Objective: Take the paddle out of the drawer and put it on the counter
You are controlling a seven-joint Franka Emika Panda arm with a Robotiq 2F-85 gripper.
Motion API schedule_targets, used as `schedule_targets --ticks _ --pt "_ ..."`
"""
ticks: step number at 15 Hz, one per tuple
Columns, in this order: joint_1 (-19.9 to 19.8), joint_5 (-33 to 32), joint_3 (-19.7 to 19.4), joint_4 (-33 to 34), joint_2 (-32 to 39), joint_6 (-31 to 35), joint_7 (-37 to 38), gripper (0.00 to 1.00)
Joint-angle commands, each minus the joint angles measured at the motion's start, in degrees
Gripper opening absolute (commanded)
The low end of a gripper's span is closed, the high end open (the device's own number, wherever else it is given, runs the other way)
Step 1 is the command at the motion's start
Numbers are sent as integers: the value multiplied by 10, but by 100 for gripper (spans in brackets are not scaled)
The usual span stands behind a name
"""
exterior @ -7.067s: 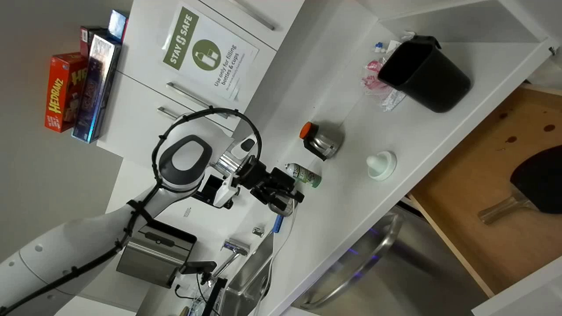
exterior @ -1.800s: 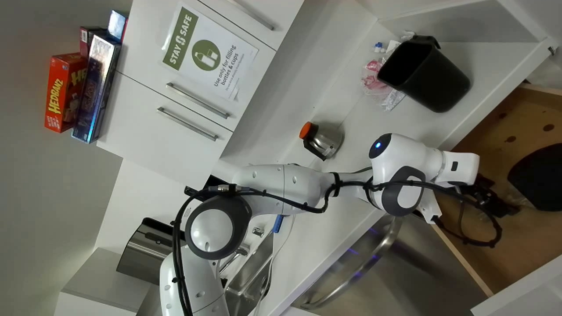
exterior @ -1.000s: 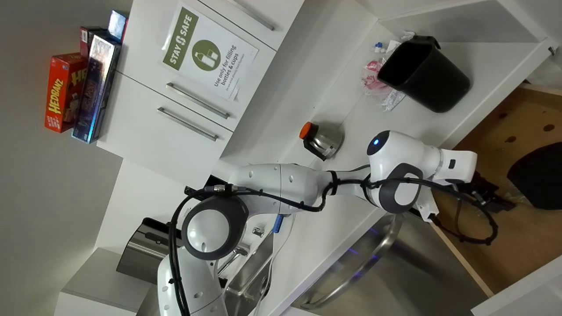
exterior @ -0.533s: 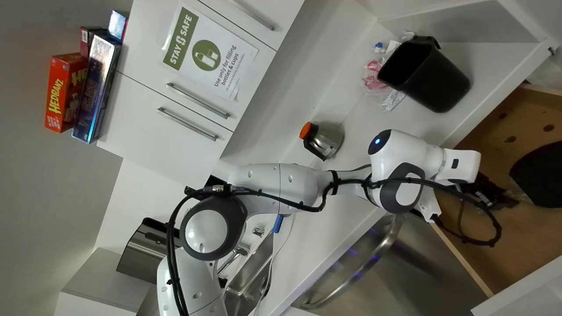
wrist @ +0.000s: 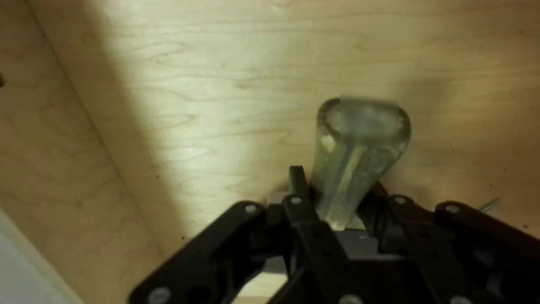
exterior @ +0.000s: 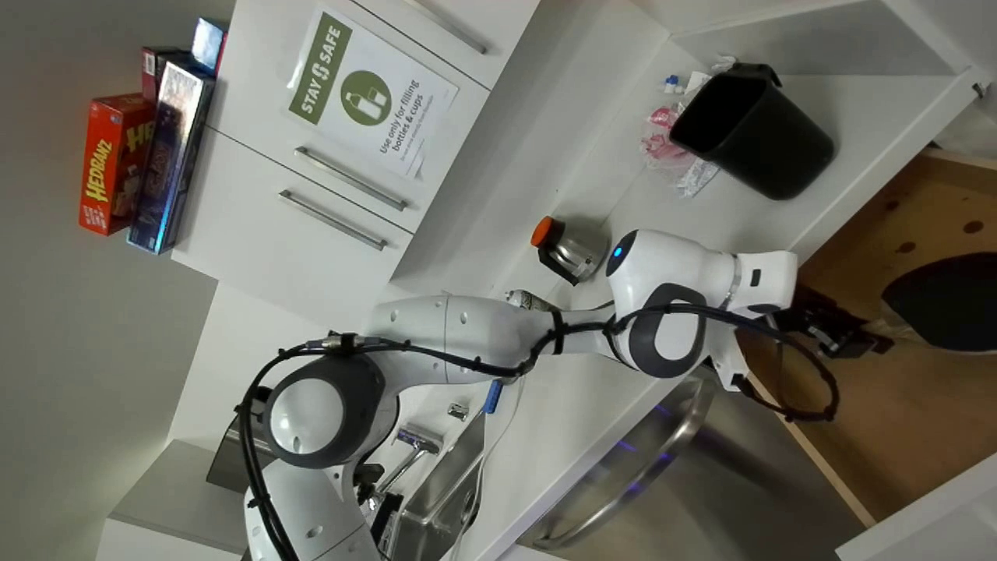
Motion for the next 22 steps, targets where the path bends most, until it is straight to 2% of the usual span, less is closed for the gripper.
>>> schedule_targets --ticks 1,6,11,17,19,22 --pt "96 -58 -89 -78 -62 34 51 8" --pt "244 -120 -235 -113 -52 49 129 8" --pt "396 -137 -366 -160 -29 63 179 8" --pt "585 -85 -504 -235 11 100 179 8" --pt "643 -57 -537 -263 23 112 170 8" --pt "712 -15 -567 -297 37 142 155 8"
